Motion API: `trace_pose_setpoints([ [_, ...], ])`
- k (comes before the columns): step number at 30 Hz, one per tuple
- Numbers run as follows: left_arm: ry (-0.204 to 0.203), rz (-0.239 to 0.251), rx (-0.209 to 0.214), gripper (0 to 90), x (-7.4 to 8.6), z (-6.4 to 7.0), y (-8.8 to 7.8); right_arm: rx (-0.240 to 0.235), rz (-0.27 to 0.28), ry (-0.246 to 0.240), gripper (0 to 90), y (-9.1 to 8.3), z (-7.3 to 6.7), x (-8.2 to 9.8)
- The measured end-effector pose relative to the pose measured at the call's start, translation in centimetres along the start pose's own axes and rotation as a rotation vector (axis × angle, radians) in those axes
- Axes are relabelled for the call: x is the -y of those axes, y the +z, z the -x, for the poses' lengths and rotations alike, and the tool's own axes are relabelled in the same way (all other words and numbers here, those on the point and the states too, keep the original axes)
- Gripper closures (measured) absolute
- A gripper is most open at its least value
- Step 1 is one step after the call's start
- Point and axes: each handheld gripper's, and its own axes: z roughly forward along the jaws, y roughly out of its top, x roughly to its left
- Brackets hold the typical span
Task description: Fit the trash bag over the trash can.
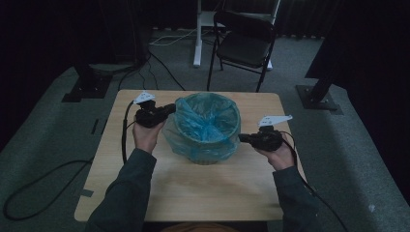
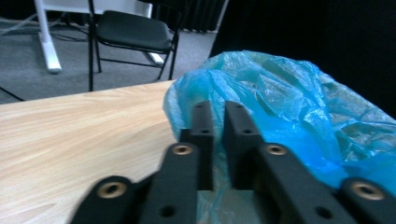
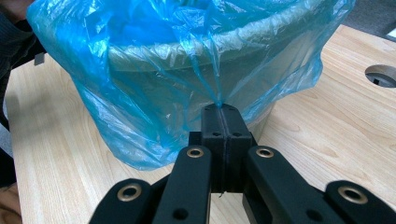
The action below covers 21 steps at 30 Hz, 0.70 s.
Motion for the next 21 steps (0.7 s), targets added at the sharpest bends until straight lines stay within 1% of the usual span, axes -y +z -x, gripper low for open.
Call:
trace_pose_setpoints([
  [3, -0.025, 0.009, -0.019, 89.1, 0.3, -0.5, -0.2, 0.0, -0.001, 0.0, 90.0, 0.0, 0.0, 0.0],
  [5, -0.052, -0.011, -0.025, 89.1, 0.6, -1.1, -0.2, -0.001, -0.002, -0.001, 90.0, 0.1, 0.0, 0.1],
  [6, -0.058, -0.028, -0.039, 88.9, 0.8, -1.4, -0.1, -0.002, -0.005, -0.001, 90.0, 0.1, 0.0, 0.1],
  [7, -0.065, -0.033, -0.042, 88.1, 0.8, -1.6, -0.1, -0.002, -0.008, 0.0, 90.0, 0.1, 0.0, 0.1],
  [8, -0.068, -0.025, -0.04, 84.6, 0.9, -1.8, -0.2, -0.003, -0.009, 0.0, 90.0, 0.1, 0.0, 0.2],
  [10, -0.062, -0.002, -0.055, 70.9, 0.8, -1.8, -0.5, -0.003, -0.007, 0.001, 90.0, 0.1, 0.1, 0.2],
  [11, -0.059, 0.019, -0.051, 65.6, 0.6, -1.8, -0.8, -0.003, -0.005, 0.001, 89.9, 0.1, 0.1, 0.2],
  [12, -0.05, 0.045, -0.047, 61.7, 0.2, -1.7, -1.1, -0.002, -0.001, 0.001, 87.7, 0.0, 0.0, 0.1],
  [13, -0.042, 0.06, -0.059, 59.3, -0.1, -1.5, -1.4, -0.002, 0.002, 0.002, 85.3, -0.1, 0.0, 0.1],
  [14, -0.029, 0.074, -0.055, 57.0, -0.6, -1.4, -1.6, -0.005, 0.008, 0.002, 81.9, -0.1, 0.0, 0.1],
  [15, -0.018, 0.086, -0.049, 56.2, -0.9, -1.2, -1.8, -0.009, 0.012, 0.0, 79.4, -0.2, 0.0, 0.1],
  [17, 0.018, 0.108, -0.045, 55.0, -1.8, -0.5, -2.1, -0.012, 0.019, -0.003, 72.5, -0.3, -0.1, 0.0],
  [19, 0.049, 0.116, -0.013, 55.0, -2.7, 0.3, -2.2, -0.019, 0.024, -0.006, 70.4, -0.5, -0.1, 0.0],
  [21, 0.099, 0.11, 0.007, 55.0, -3.6, 1.4, -1.9, -0.023, 0.034, -0.004, 68.9, -0.7, -0.1, 0.0],
])
